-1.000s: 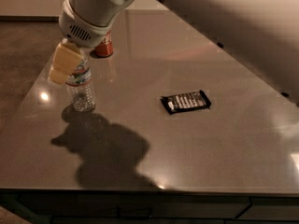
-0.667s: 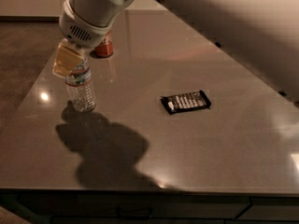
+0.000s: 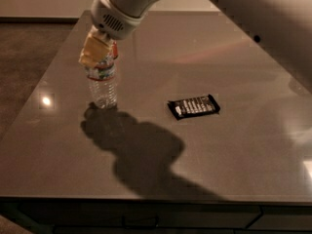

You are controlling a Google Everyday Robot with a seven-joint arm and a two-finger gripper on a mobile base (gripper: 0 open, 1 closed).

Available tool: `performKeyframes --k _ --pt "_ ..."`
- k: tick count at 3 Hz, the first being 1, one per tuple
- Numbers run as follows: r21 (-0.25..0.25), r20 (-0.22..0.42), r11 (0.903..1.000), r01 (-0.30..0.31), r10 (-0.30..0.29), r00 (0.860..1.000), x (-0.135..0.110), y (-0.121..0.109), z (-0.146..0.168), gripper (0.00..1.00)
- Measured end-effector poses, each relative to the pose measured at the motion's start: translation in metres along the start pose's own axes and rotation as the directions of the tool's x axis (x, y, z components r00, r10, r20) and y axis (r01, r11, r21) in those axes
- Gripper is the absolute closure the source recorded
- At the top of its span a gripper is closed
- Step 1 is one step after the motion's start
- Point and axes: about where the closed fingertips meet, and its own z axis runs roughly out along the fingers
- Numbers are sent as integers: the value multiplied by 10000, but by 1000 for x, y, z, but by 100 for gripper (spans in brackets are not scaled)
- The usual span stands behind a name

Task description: Move water bottle near rxbar chocolate

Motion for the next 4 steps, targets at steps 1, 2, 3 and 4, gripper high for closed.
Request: performKeyframes --k 1,2,3,4 --pt "71 10 9990 -443 443 9990 22 -23 -20 100" --pt "188 -138 9953 -952 955 9953 50 -44 -35 100" --pt "511 -150 9867 -1540 1550 9878 79 -61 -48 100" --pt "910 -158 9749 -2032 2054 9786 105 -74 -61 100"
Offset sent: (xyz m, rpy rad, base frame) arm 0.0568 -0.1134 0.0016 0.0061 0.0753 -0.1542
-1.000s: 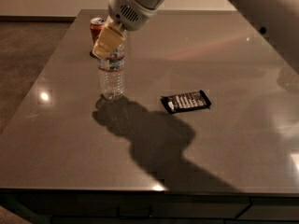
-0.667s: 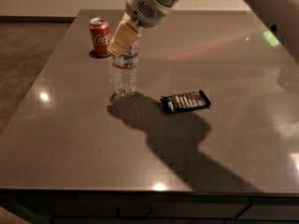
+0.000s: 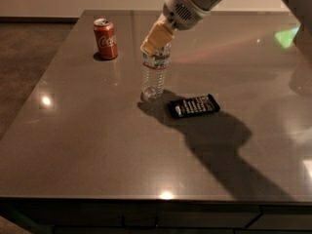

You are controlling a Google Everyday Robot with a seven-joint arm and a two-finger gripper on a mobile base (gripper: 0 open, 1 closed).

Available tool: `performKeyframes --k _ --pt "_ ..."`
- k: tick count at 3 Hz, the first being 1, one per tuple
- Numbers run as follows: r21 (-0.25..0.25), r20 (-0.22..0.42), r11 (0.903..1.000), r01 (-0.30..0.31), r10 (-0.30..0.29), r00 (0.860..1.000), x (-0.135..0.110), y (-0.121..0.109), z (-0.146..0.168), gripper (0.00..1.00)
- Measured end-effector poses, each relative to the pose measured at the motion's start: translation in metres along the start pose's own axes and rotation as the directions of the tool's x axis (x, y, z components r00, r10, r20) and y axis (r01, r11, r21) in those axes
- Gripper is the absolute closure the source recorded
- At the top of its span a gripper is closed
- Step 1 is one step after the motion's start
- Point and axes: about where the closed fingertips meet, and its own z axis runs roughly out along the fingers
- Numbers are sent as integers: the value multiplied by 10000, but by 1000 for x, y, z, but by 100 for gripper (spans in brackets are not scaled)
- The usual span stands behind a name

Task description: Move water bottle near rxbar chocolate

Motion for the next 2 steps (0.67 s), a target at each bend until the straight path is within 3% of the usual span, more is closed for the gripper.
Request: performKeyframes --k 2 --pt "602 -74 9961 -648 653 9978 37 -24 -24 100"
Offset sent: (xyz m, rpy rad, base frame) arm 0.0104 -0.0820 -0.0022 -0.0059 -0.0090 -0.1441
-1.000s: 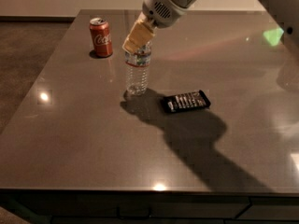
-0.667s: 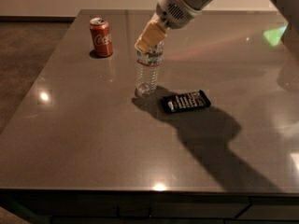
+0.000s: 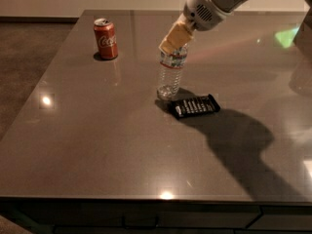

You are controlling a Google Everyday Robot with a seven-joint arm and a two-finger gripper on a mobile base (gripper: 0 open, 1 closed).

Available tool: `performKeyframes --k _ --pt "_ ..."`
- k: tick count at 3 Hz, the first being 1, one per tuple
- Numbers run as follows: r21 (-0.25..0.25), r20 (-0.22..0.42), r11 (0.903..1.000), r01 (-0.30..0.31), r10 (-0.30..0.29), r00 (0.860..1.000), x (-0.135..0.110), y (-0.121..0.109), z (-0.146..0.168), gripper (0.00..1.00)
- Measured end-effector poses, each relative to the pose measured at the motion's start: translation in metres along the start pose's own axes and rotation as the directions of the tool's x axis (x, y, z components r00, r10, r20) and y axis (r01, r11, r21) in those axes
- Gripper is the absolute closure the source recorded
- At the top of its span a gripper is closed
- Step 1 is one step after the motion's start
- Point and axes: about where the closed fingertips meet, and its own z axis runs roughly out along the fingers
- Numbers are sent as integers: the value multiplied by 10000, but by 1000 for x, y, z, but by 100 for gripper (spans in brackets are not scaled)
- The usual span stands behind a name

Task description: Move water bottle near rxbar chocolate

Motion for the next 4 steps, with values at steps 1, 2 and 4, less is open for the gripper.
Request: performKeyframes --k 1,2,4 --pt "206 -136 9996 -167 170 9998 12 -9 -6 100" --pt "369 -283 9990 -234 244 9993 21 -13 -10 83" --pt "340 -260 9994 -77 86 9996 23 -13 -16 37"
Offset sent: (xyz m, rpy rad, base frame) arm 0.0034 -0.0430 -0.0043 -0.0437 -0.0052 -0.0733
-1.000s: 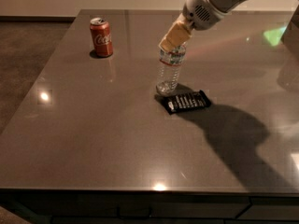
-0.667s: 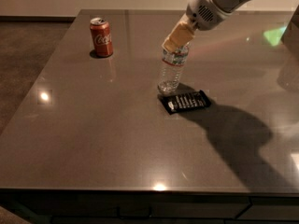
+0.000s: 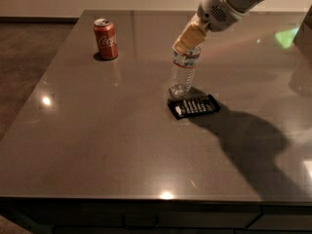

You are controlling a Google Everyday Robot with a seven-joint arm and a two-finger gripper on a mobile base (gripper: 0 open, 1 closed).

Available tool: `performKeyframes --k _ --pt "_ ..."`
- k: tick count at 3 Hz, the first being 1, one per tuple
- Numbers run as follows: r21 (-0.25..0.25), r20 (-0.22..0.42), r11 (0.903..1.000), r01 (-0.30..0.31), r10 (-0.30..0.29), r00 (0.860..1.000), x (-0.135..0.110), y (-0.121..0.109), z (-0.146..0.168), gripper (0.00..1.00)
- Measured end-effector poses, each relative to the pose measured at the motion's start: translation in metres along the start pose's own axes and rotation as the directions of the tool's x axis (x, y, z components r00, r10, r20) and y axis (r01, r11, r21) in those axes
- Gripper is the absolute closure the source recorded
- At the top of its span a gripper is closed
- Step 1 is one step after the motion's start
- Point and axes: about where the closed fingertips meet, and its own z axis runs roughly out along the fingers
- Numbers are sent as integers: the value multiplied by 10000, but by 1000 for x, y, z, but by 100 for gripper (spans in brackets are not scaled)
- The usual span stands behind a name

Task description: Move water bottle near rxbar chocolate

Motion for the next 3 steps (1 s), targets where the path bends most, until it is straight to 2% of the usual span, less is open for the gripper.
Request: performKeyframes --k 1,2,3 --pt "-144 137 9998 159 -157 9998 -4 7 0 13" --pt "-169 133 9997 180 -178 9998 -5 8 1 0" --pt "-170 133 9997 181 -179 9998 -5 8 1 0"
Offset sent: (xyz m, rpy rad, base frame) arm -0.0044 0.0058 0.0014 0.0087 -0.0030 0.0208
